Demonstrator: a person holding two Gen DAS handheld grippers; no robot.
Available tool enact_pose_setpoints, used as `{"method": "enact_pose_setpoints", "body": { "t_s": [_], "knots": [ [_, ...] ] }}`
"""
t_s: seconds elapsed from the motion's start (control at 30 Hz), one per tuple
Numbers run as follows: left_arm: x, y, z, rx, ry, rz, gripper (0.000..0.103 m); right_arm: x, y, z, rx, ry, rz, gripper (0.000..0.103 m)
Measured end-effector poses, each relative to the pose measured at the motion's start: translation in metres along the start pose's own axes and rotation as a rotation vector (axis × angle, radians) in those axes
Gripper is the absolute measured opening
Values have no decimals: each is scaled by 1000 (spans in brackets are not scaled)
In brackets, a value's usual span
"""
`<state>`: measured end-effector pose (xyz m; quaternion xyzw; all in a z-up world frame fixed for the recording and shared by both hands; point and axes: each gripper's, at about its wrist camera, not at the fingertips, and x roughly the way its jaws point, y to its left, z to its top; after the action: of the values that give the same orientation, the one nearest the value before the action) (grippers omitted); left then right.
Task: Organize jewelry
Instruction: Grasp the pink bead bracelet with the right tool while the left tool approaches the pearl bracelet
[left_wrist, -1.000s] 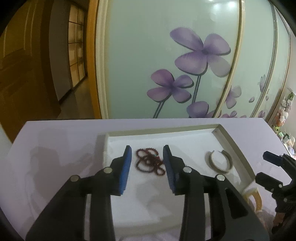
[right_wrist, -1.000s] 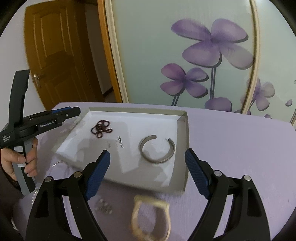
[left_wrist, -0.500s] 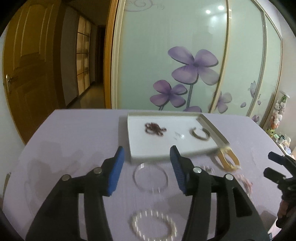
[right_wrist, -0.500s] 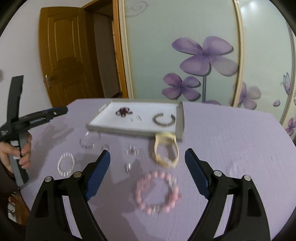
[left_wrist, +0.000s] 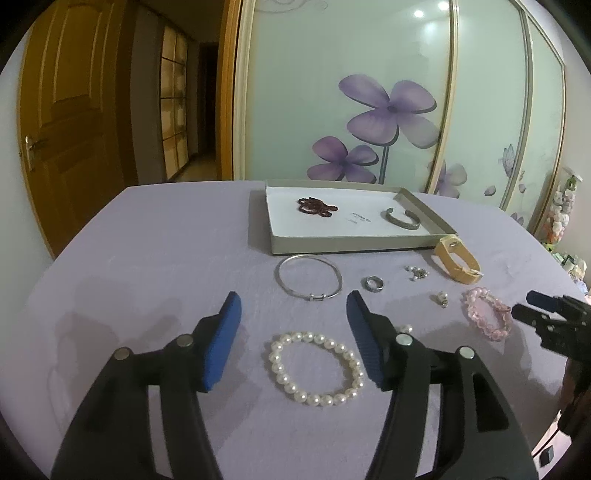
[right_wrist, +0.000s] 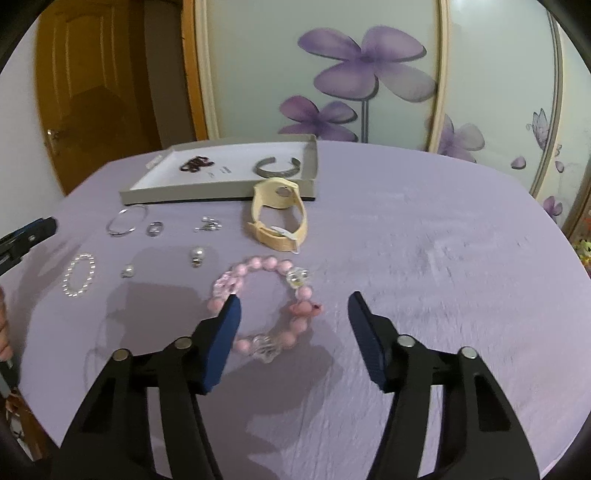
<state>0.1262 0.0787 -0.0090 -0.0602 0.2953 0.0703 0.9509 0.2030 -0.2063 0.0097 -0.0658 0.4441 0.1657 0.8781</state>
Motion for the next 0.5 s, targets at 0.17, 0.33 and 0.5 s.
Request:
{"method": "enact_pose_setpoints", "body": {
  "t_s": [0.17,0.33,0.5],
  "knots": [
    [1,0,-1,11,5,6,61,18,-3,5,6,52,-17,50],
    [6,1,-1,11,14,6,62,29,-5,9,9,83,-18,47],
    [11,1,0,4,31,8,65,40,-6,8,17,141,0,36]
  ]
}}
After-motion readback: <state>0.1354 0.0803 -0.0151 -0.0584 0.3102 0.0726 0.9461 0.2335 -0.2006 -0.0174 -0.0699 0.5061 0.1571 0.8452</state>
